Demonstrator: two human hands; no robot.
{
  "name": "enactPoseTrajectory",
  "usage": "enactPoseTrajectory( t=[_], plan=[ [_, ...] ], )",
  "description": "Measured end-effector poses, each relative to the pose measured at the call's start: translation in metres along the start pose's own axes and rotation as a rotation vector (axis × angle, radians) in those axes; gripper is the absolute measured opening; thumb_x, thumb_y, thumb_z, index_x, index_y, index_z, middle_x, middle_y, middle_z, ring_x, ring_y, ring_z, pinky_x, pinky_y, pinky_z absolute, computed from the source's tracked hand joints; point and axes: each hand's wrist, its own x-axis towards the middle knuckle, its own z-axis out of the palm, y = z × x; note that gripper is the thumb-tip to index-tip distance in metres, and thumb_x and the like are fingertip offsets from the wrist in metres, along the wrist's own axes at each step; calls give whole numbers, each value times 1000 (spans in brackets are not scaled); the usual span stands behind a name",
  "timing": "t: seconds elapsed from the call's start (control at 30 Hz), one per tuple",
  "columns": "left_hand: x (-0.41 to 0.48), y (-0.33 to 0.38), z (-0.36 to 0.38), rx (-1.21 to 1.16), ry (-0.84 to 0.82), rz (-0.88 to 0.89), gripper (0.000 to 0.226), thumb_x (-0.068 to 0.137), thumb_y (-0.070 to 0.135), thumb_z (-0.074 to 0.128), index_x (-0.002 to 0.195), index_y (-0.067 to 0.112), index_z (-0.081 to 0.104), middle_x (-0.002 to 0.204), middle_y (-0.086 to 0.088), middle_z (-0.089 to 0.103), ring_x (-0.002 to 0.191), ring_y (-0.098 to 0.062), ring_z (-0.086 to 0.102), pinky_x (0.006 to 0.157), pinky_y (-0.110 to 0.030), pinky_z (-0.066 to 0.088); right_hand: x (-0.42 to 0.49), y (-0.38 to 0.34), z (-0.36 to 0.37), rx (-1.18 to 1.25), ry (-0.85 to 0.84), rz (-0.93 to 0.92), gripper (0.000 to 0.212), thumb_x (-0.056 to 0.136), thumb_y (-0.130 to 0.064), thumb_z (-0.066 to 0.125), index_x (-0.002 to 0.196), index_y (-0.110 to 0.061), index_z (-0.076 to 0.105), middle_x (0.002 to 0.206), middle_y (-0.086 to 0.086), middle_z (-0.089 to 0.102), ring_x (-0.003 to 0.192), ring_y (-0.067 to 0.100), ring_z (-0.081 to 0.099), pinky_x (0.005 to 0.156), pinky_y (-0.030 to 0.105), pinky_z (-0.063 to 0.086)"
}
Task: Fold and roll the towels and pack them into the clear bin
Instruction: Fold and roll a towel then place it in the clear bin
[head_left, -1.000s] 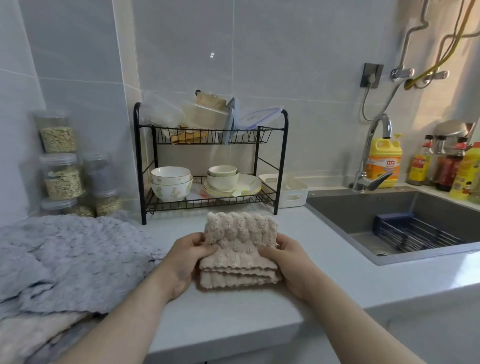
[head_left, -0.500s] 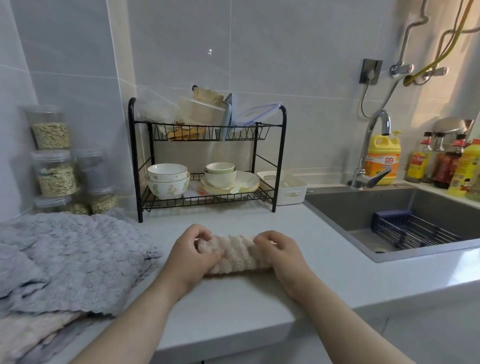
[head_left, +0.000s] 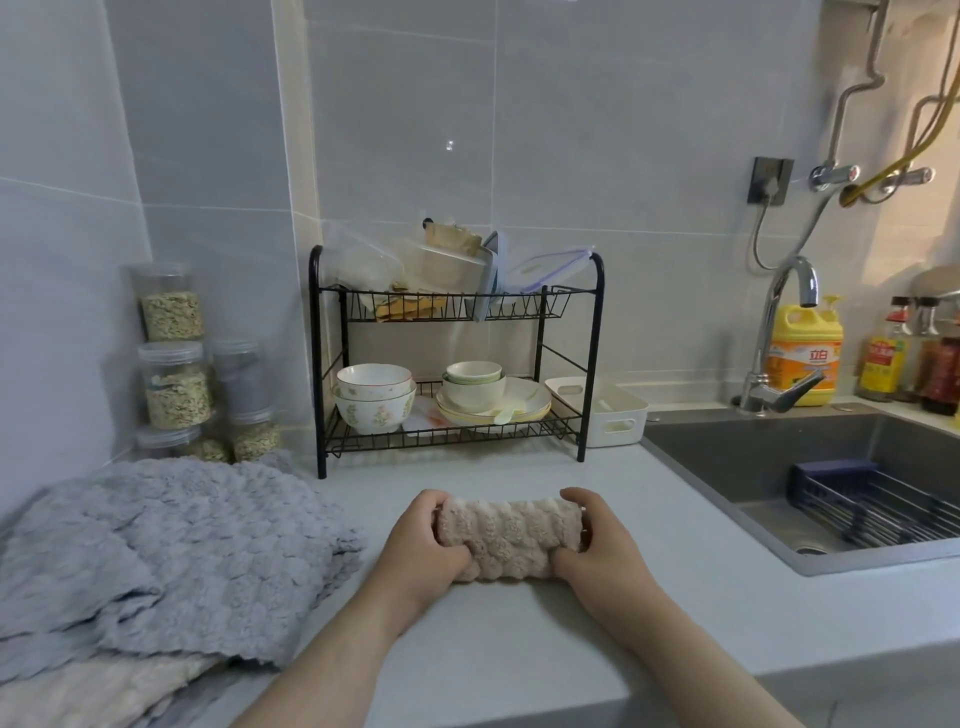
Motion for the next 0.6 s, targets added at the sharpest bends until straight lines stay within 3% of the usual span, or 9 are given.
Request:
enactPoseTrajectory(
  t=[0.13, 0.27, 0.4, 0.5, 0.6],
  plan=[
    [-2, 2, -1, -54, 44, 9, 39, 71, 1, 63, 100, 26, 55, 99, -9, 66, 85, -28, 65, 75, -48, 54, -1, -4, 1, 59, 12, 3, 52, 82, -3, 63, 122, -35, 50, 108, -3, 62, 85, 11, 64, 77, 26, 54],
    [-4, 5, -1, -36, 59, 14, 36, 78, -1, 62, 101, 26, 57, 98, -3, 67, 88, -25, 65, 77, -41, 55, -3, -9, 1, 28, -5, -24, 46, 83, 2, 60, 106, -37, 54, 99, -6, 62, 63, 2, 58, 62, 13, 46],
    [-6, 5, 1, -40, 50, -14, 40, 79, -2, 63, 104, 28, 57, 94, 3, 70, 86, -17, 66, 76, -35, 55, -1, -7, 1, -3, -25, 11, 47, 83, 1, 60, 100, -42, 50, 97, -8, 63, 76, 12, 64, 70, 19, 50],
    [-3, 3, -1, -90, 43, -34, 41, 78, -2, 69, 104, 29, 60, 90, 13, 72, 85, -2, 68, 67, -15, 51, 5, -2, 4, -1, -38, 34, 48, 82, -5, 65, 110, -39, 47, 107, -9, 63, 86, 7, 63, 73, 18, 49],
    [8, -4, -6, -166, 60, -89, 40, 76, -11, 71, 95, 24, 66, 82, 15, 75, 80, 1, 69, 62, -11, 50, 19, 9, 5, 76, -34, 118, 55, 78, -11, 72, 122, -33, 47, 110, -8, 63, 93, 6, 62, 77, 18, 46]
  ],
)
